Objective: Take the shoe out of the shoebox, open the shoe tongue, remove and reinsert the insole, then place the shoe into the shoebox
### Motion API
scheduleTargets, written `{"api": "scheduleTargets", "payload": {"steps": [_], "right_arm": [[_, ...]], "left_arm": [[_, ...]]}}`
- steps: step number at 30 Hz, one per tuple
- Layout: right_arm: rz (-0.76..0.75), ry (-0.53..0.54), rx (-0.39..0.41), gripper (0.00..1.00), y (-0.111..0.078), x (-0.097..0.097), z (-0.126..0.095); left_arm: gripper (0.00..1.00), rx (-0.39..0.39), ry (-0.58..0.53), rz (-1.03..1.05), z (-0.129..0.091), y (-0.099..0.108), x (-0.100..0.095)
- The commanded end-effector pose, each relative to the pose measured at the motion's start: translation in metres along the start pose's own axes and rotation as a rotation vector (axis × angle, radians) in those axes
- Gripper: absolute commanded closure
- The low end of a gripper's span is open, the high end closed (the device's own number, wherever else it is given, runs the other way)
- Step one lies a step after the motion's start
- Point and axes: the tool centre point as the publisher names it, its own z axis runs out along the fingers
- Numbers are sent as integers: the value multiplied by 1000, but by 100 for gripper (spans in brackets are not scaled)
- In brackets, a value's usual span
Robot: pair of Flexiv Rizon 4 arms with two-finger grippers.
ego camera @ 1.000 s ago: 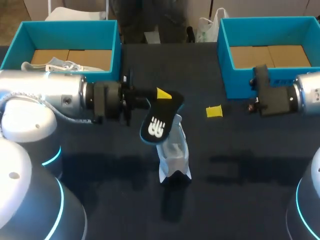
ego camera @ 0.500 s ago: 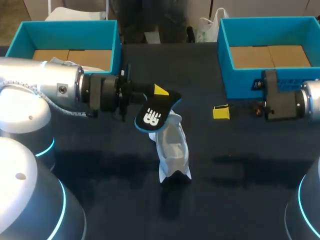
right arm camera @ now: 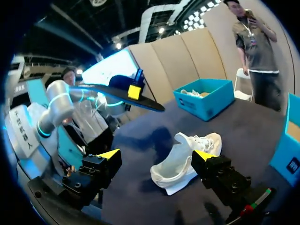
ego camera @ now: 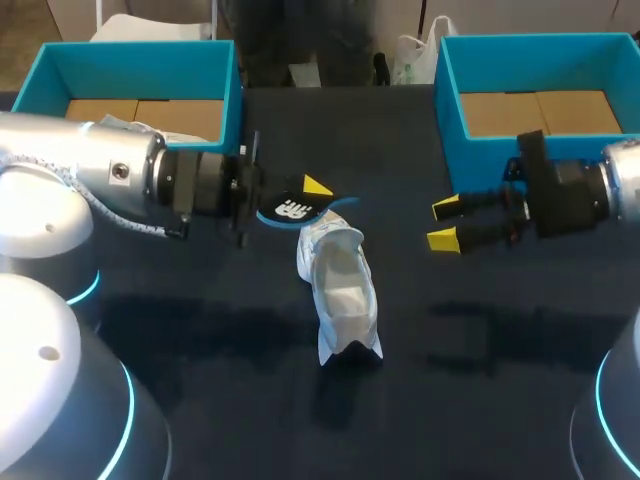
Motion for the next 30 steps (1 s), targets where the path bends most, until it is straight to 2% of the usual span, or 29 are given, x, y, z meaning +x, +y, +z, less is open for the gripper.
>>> {"api": "scheduleTargets", "payload": {"steps": [1, 2, 14, 21, 22, 24, 26, 27, 28, 29, 30], "right_arm": [[-315, -257, 339, 0, -1, -2, 2], [-330, -268, 424, 0, -7, -6, 2], [-330, -268, 424, 0, -7, -6, 2], [-330, -268, 424, 0, -7, -6, 2], [-389, -278, 405, 0, -10, -7, 6], [-417, -283, 476, 0, -12, -10, 14], [-490, -276, 500, 0, -16, -15, 19], [-498, -288, 471, 0, -19, -17, 20], [-549, -288, 478, 0, -19, -18, 22], [-529, -266, 533, 0, -19, -19, 25], [-547, -266, 530, 0, -20, -21, 27]], "left_arm": [[100, -4, 12, -17, -8, -4, 2], [100, -4, 8, -34, -9, -5, 3], [100, -2, -1, -112, -12, -8, 15], [100, 8, -2, -146, -10, -4, 21], [100, 8, -3, -150, -9, -3, 21], [100, 9, -6, -155, -8, -2, 23], [100, 10, -6, -158, -7, -3, 25], [100, 11, -5, -158, -6, -3, 26], [100, 11, -2, -159, -5, -3, 28], [100, 13, 2, -162, -5, -4, 30], [100, 13, 3, -168, -5, -3, 31]]}}
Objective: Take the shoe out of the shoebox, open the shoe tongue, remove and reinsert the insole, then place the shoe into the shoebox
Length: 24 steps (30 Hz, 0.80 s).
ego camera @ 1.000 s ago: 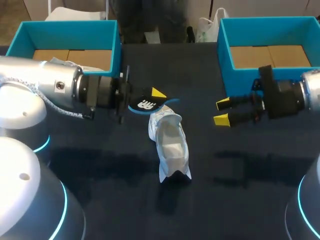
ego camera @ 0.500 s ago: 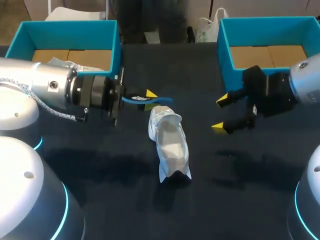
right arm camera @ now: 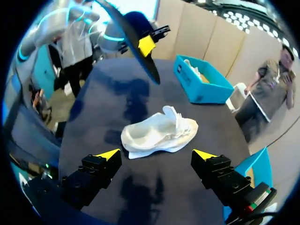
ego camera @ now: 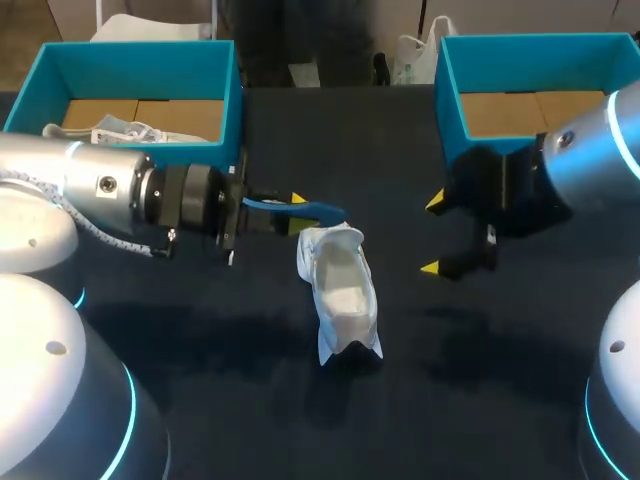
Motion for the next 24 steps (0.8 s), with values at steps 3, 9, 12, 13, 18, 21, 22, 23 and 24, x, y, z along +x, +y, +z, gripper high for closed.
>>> {"api": "scheduleTargets", "payload": {"steps": [3, 9, 12, 13, 18, 21, 22, 23, 24], "right_arm": [[-87, 13, 65, 0, 5, -5, 30], [-161, 0, 53, 0, 4, -7, 42], [-175, 1, 44, 0, 1, -7, 52], [-176, 4, 38, 0, -1, -7, 55], [-204, 4, 53, 0, -6, -4, 64], [-229, 3, 68, 0, -7, -2, 67], [-244, -3, 80, 0, -8, -1, 68], [-241, -6, 90, 0, -9, 0, 70], [-253, -23, 78, 0, -10, 1, 72]], "left_arm": [[100, 2, -3, -28, 3, 4, 9], [100, 2, -21, -69, 6, 13, 19], [100, -4, -23, -80, 10, 17, 24], [100, -4, -22, -81, 11, 19, 26], [100, -27, -23, -72, 18, 27, 36], [100, -31, -59, -57, 21, 30, 39], [100, -32, -62, -58, 22, 32, 40], [100, -29, -67, -71, 23, 33, 42], [100, -33, -64, -70, 25, 35, 43]]}}
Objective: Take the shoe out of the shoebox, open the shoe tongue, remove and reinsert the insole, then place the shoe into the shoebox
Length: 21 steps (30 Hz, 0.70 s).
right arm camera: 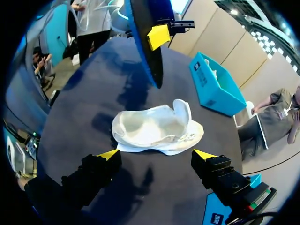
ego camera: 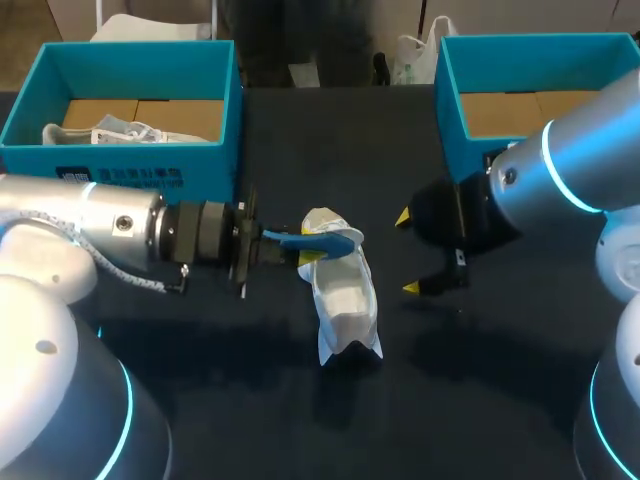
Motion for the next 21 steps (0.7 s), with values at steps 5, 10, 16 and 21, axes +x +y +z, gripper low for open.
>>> {"api": "scheduleTargets", "payload": {"steps": [5, 10, 16, 21], "right_arm": [[-9, -14, 14, 0, -1, 6, 27], [-12, -6, 1, 0, -3, 8, 38], [-8, 8, -12, 0, -7, 8, 46], [37, 29, -9, 0, -10, 8, 49]], "left_arm": [[100, -19, -19, -10, 14, 16, 14], [100, -34, -21, -12, 15, 23, 17], [100, -47, -21, -17, 15, 31, 18], [100, -77, -20, -32, 16, 35, 18]]}}
